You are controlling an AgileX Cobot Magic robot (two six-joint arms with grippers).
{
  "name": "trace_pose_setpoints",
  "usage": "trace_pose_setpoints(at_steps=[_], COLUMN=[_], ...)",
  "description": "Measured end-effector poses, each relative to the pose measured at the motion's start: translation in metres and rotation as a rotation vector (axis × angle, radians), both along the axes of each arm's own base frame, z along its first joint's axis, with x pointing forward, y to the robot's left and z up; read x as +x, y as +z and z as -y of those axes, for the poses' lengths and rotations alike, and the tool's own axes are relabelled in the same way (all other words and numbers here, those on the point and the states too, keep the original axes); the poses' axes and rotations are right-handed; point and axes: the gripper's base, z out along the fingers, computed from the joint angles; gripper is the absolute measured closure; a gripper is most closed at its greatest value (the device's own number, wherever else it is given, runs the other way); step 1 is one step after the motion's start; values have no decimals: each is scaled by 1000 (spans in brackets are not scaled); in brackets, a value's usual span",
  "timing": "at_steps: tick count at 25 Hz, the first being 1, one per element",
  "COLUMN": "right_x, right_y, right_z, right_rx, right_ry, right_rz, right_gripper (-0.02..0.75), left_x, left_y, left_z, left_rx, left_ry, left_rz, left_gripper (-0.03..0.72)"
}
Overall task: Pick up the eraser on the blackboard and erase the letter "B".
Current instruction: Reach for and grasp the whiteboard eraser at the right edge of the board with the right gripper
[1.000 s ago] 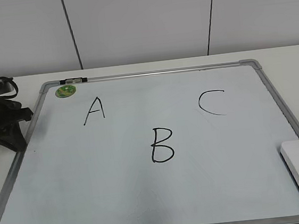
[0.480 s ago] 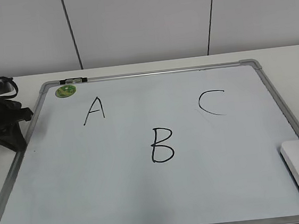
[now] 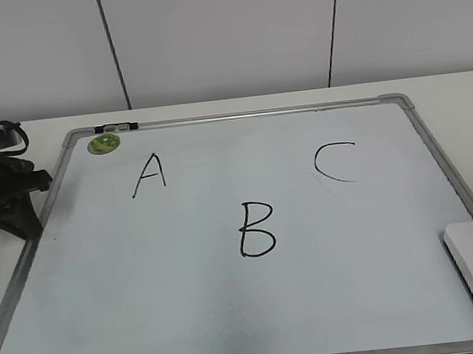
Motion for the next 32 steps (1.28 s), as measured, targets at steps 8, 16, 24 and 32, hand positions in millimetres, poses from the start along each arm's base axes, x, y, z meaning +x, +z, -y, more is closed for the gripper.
trace_pose_setpoints(at_steps=[8,16,24,32], right_x=[28,53,78,99], right_y=[-18,-36,-66,-85], right_z=[2,-6,-16,-17], right_rx=[-10,-57,-104,-131], right_ry=[-13,1,35,41], right_rz=[-72,-109,-187,-158], right_gripper=[147,147,147,147], left_x=[0,0,0,0], left_y=[0,0,0,1], left_z=[0,0,0,0], left_rx=[0,-1,-1,-1], left_ry=[0,-1,-1,-2], left_rz=[-2,-5,-5,-6], left_gripper=[676,676,676,676])
